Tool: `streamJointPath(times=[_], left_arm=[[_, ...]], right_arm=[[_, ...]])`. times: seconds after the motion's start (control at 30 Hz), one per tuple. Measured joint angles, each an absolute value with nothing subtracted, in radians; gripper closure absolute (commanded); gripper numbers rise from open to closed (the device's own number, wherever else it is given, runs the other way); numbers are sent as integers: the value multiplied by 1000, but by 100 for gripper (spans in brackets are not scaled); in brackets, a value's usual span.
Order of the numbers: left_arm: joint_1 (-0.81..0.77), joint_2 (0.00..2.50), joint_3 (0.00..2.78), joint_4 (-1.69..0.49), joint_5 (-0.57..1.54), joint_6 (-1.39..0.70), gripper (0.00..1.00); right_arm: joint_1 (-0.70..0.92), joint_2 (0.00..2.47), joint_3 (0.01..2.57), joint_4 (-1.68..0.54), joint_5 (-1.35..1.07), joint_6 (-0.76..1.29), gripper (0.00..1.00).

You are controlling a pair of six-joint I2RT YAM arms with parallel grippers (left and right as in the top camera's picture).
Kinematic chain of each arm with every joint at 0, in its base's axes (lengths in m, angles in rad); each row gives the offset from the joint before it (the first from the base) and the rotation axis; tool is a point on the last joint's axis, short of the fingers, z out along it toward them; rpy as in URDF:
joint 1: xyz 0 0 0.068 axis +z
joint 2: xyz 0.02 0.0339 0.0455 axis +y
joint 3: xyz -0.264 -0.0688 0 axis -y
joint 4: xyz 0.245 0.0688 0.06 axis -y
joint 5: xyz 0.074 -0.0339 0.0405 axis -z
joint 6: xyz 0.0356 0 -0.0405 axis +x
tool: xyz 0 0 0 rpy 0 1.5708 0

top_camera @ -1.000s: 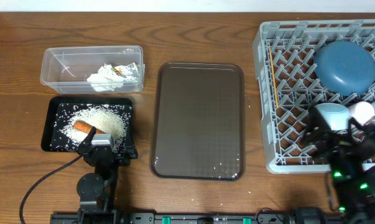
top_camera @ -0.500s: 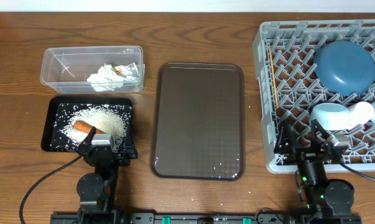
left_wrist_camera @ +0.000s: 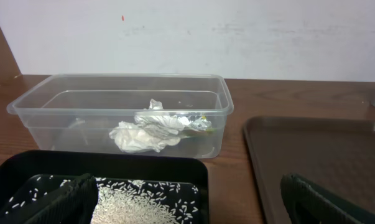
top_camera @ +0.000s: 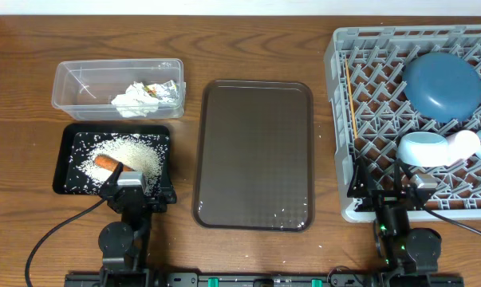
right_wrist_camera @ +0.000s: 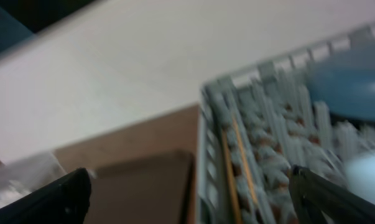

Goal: Sort waste into correct bins and load items into the dishwasher rack

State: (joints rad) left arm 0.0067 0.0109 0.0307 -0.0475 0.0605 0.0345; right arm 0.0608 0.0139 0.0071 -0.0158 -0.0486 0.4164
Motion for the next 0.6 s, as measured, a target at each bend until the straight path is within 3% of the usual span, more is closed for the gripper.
streamJointPath(times=[0.6], left_arm=[[7,11,31,-47,60,35,4]], right_arm=[[57,12,7,-70,-17,250,1]])
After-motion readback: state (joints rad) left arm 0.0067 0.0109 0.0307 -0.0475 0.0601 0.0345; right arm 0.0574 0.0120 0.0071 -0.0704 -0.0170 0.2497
